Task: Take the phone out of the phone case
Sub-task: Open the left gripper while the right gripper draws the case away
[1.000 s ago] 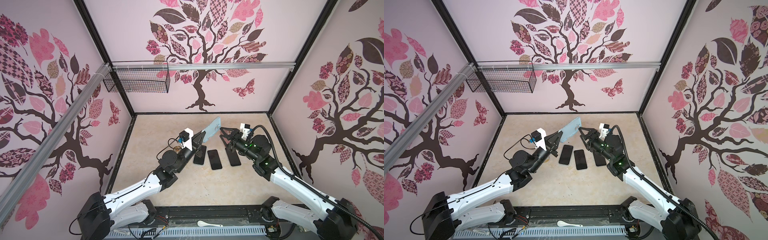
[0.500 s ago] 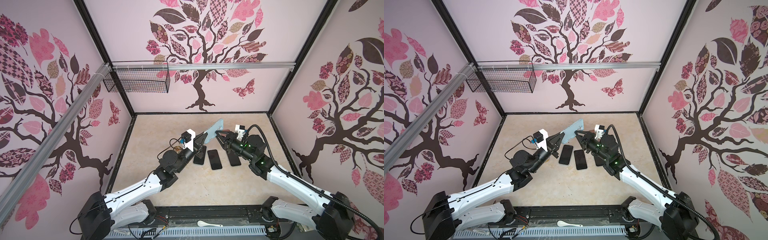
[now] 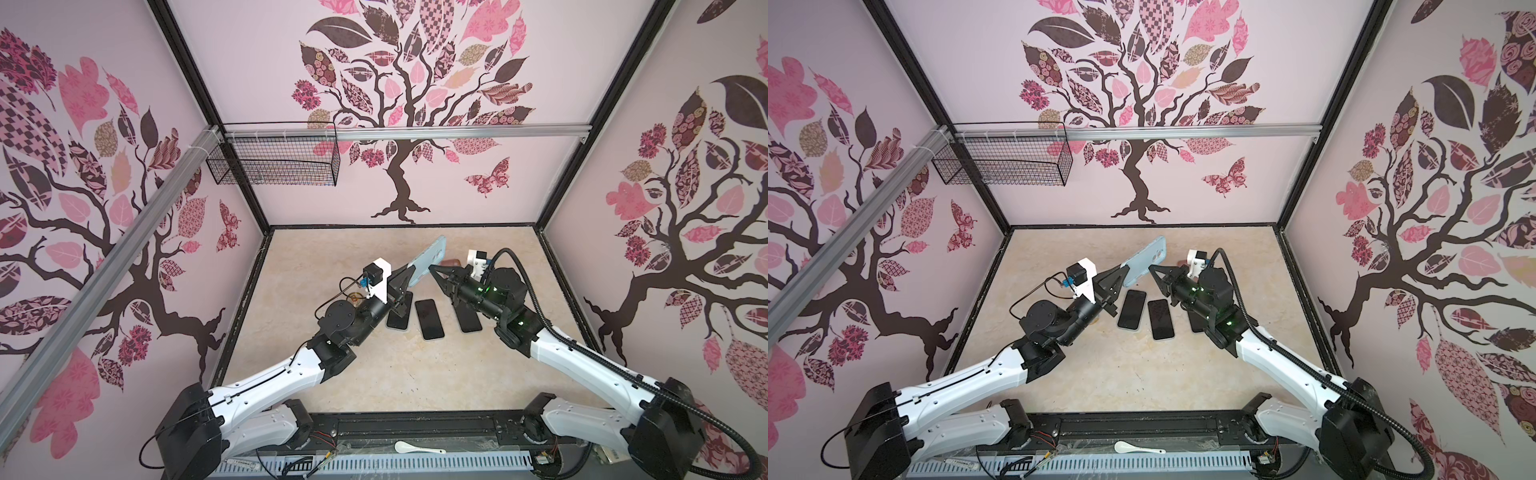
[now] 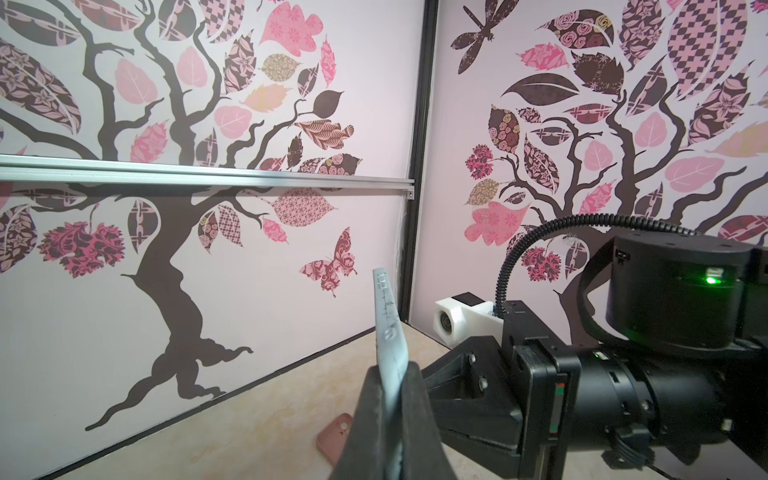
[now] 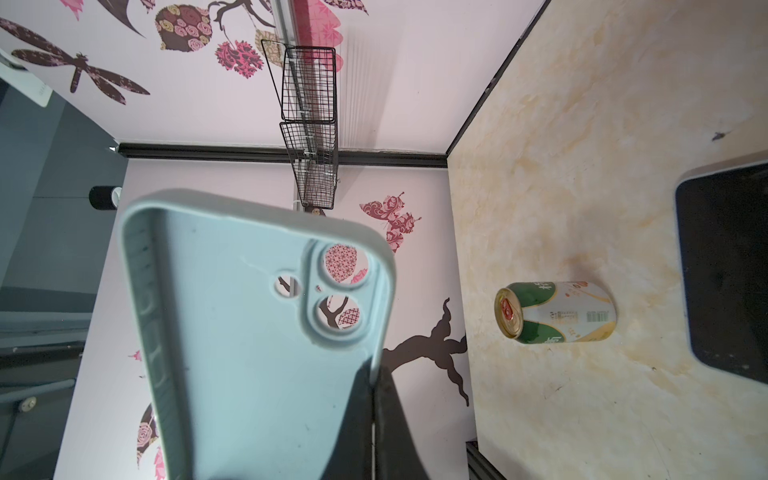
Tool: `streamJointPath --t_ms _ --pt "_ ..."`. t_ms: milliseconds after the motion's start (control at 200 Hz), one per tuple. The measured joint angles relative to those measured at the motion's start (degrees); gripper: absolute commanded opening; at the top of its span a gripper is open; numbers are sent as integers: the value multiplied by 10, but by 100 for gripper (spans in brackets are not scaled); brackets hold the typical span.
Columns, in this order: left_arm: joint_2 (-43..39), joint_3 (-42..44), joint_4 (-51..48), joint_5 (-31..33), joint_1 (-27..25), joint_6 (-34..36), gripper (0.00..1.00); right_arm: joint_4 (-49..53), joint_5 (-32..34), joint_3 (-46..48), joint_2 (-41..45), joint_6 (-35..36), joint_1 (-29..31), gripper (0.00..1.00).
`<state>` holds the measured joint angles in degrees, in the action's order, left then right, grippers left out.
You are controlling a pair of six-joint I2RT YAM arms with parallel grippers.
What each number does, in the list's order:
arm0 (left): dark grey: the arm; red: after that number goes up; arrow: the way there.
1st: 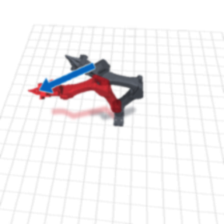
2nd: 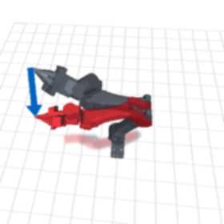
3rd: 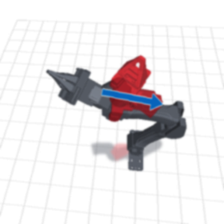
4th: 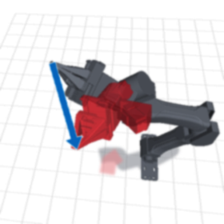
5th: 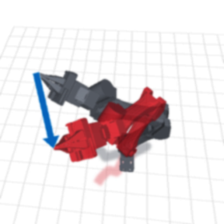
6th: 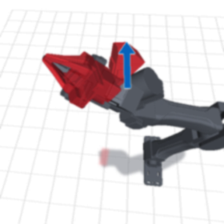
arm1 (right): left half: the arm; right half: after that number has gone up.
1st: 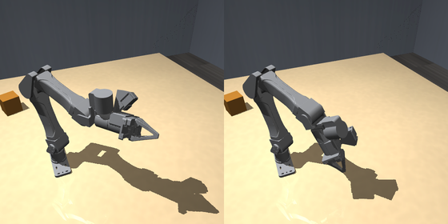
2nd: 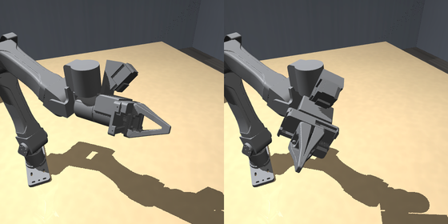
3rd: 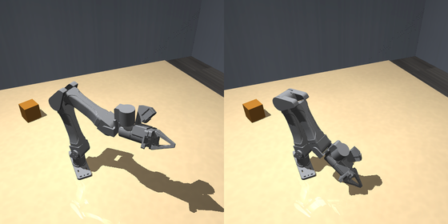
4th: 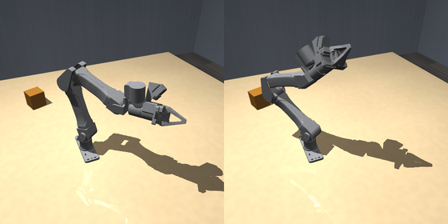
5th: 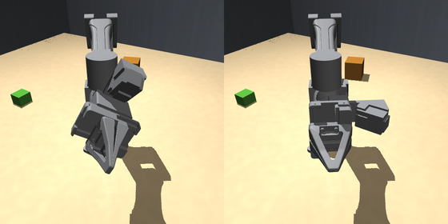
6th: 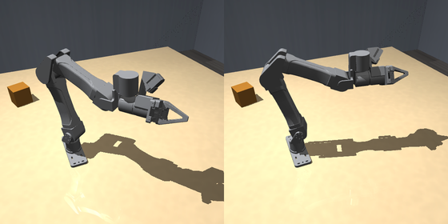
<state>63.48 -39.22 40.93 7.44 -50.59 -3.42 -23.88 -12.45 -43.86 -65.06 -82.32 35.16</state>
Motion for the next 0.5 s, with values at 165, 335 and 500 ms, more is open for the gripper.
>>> streamJointPath --t_ms 165,335,500 --pt "-6 -12 -81 31 0 -36 85 17 5 0 -2 42 0 0" --pt "-29 -65 -271 59 0 -100 98 107 52 -23 0 171 -1 0" --pt "-73 -88 -428 57 16 -156 98 241 118 -110 -40 330 -11 0"
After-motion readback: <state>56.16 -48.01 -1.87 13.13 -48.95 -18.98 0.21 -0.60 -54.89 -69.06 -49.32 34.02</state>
